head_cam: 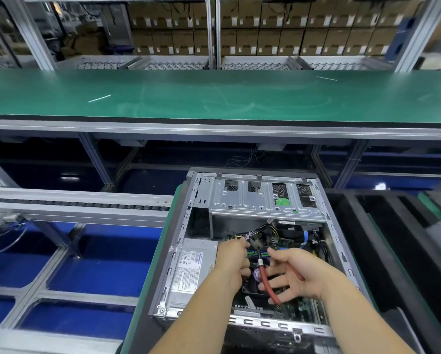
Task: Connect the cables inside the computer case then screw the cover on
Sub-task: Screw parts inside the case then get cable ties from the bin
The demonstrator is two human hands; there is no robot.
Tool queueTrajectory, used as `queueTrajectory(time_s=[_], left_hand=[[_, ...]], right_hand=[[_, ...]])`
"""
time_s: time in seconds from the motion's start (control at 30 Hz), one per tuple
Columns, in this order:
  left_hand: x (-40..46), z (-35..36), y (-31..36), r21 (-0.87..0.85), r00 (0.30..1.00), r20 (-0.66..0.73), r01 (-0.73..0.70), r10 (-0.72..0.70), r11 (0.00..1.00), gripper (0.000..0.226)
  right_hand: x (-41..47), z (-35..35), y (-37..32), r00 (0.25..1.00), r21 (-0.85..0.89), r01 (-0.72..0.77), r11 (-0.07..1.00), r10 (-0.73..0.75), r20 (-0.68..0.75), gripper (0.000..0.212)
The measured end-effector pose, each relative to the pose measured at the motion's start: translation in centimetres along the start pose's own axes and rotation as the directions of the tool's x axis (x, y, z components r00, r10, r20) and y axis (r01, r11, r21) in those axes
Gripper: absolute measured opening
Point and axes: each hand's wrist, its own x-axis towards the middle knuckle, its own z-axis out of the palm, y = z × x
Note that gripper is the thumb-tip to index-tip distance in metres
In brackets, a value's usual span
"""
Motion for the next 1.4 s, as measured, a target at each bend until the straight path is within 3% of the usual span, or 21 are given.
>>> queueTrajectory(time_s=[0.47,0.77,1.03,1.4], left_hand=[[0.1,-0.3,0.2,-0.121,0.993,0.078,0.093,-0.084,0.988,0.016],[0.5,-0.4,0.1,-0.178,0.992,0.096,0.096,-0.08,0.979,0.014],[0.7,-0.4,0.1,-0.231,0.99,0.122,0.091,-0.064,0.969,0.018],[0.4,-0.3,0.3,-0.258,0.99,0.133,0.081,-0.047,0.963,0.019]], right_hand=[[1.9,0.5,-0.4,0.997,0.04,0.07,0.997,-0.069,-0.035,0.032],[2.5,1.1,0.2,0.968,-0.1,0.191,0.976,-0.204,-0.147,0.041],[2.5,1.6,0.4,0.944,-0.22,0.233,0.947,-0.274,-0.182,0.034],[1.7,1.2,0.4,0.975,-0.174,0.171,0.97,-0.192,-0.109,0.04]])
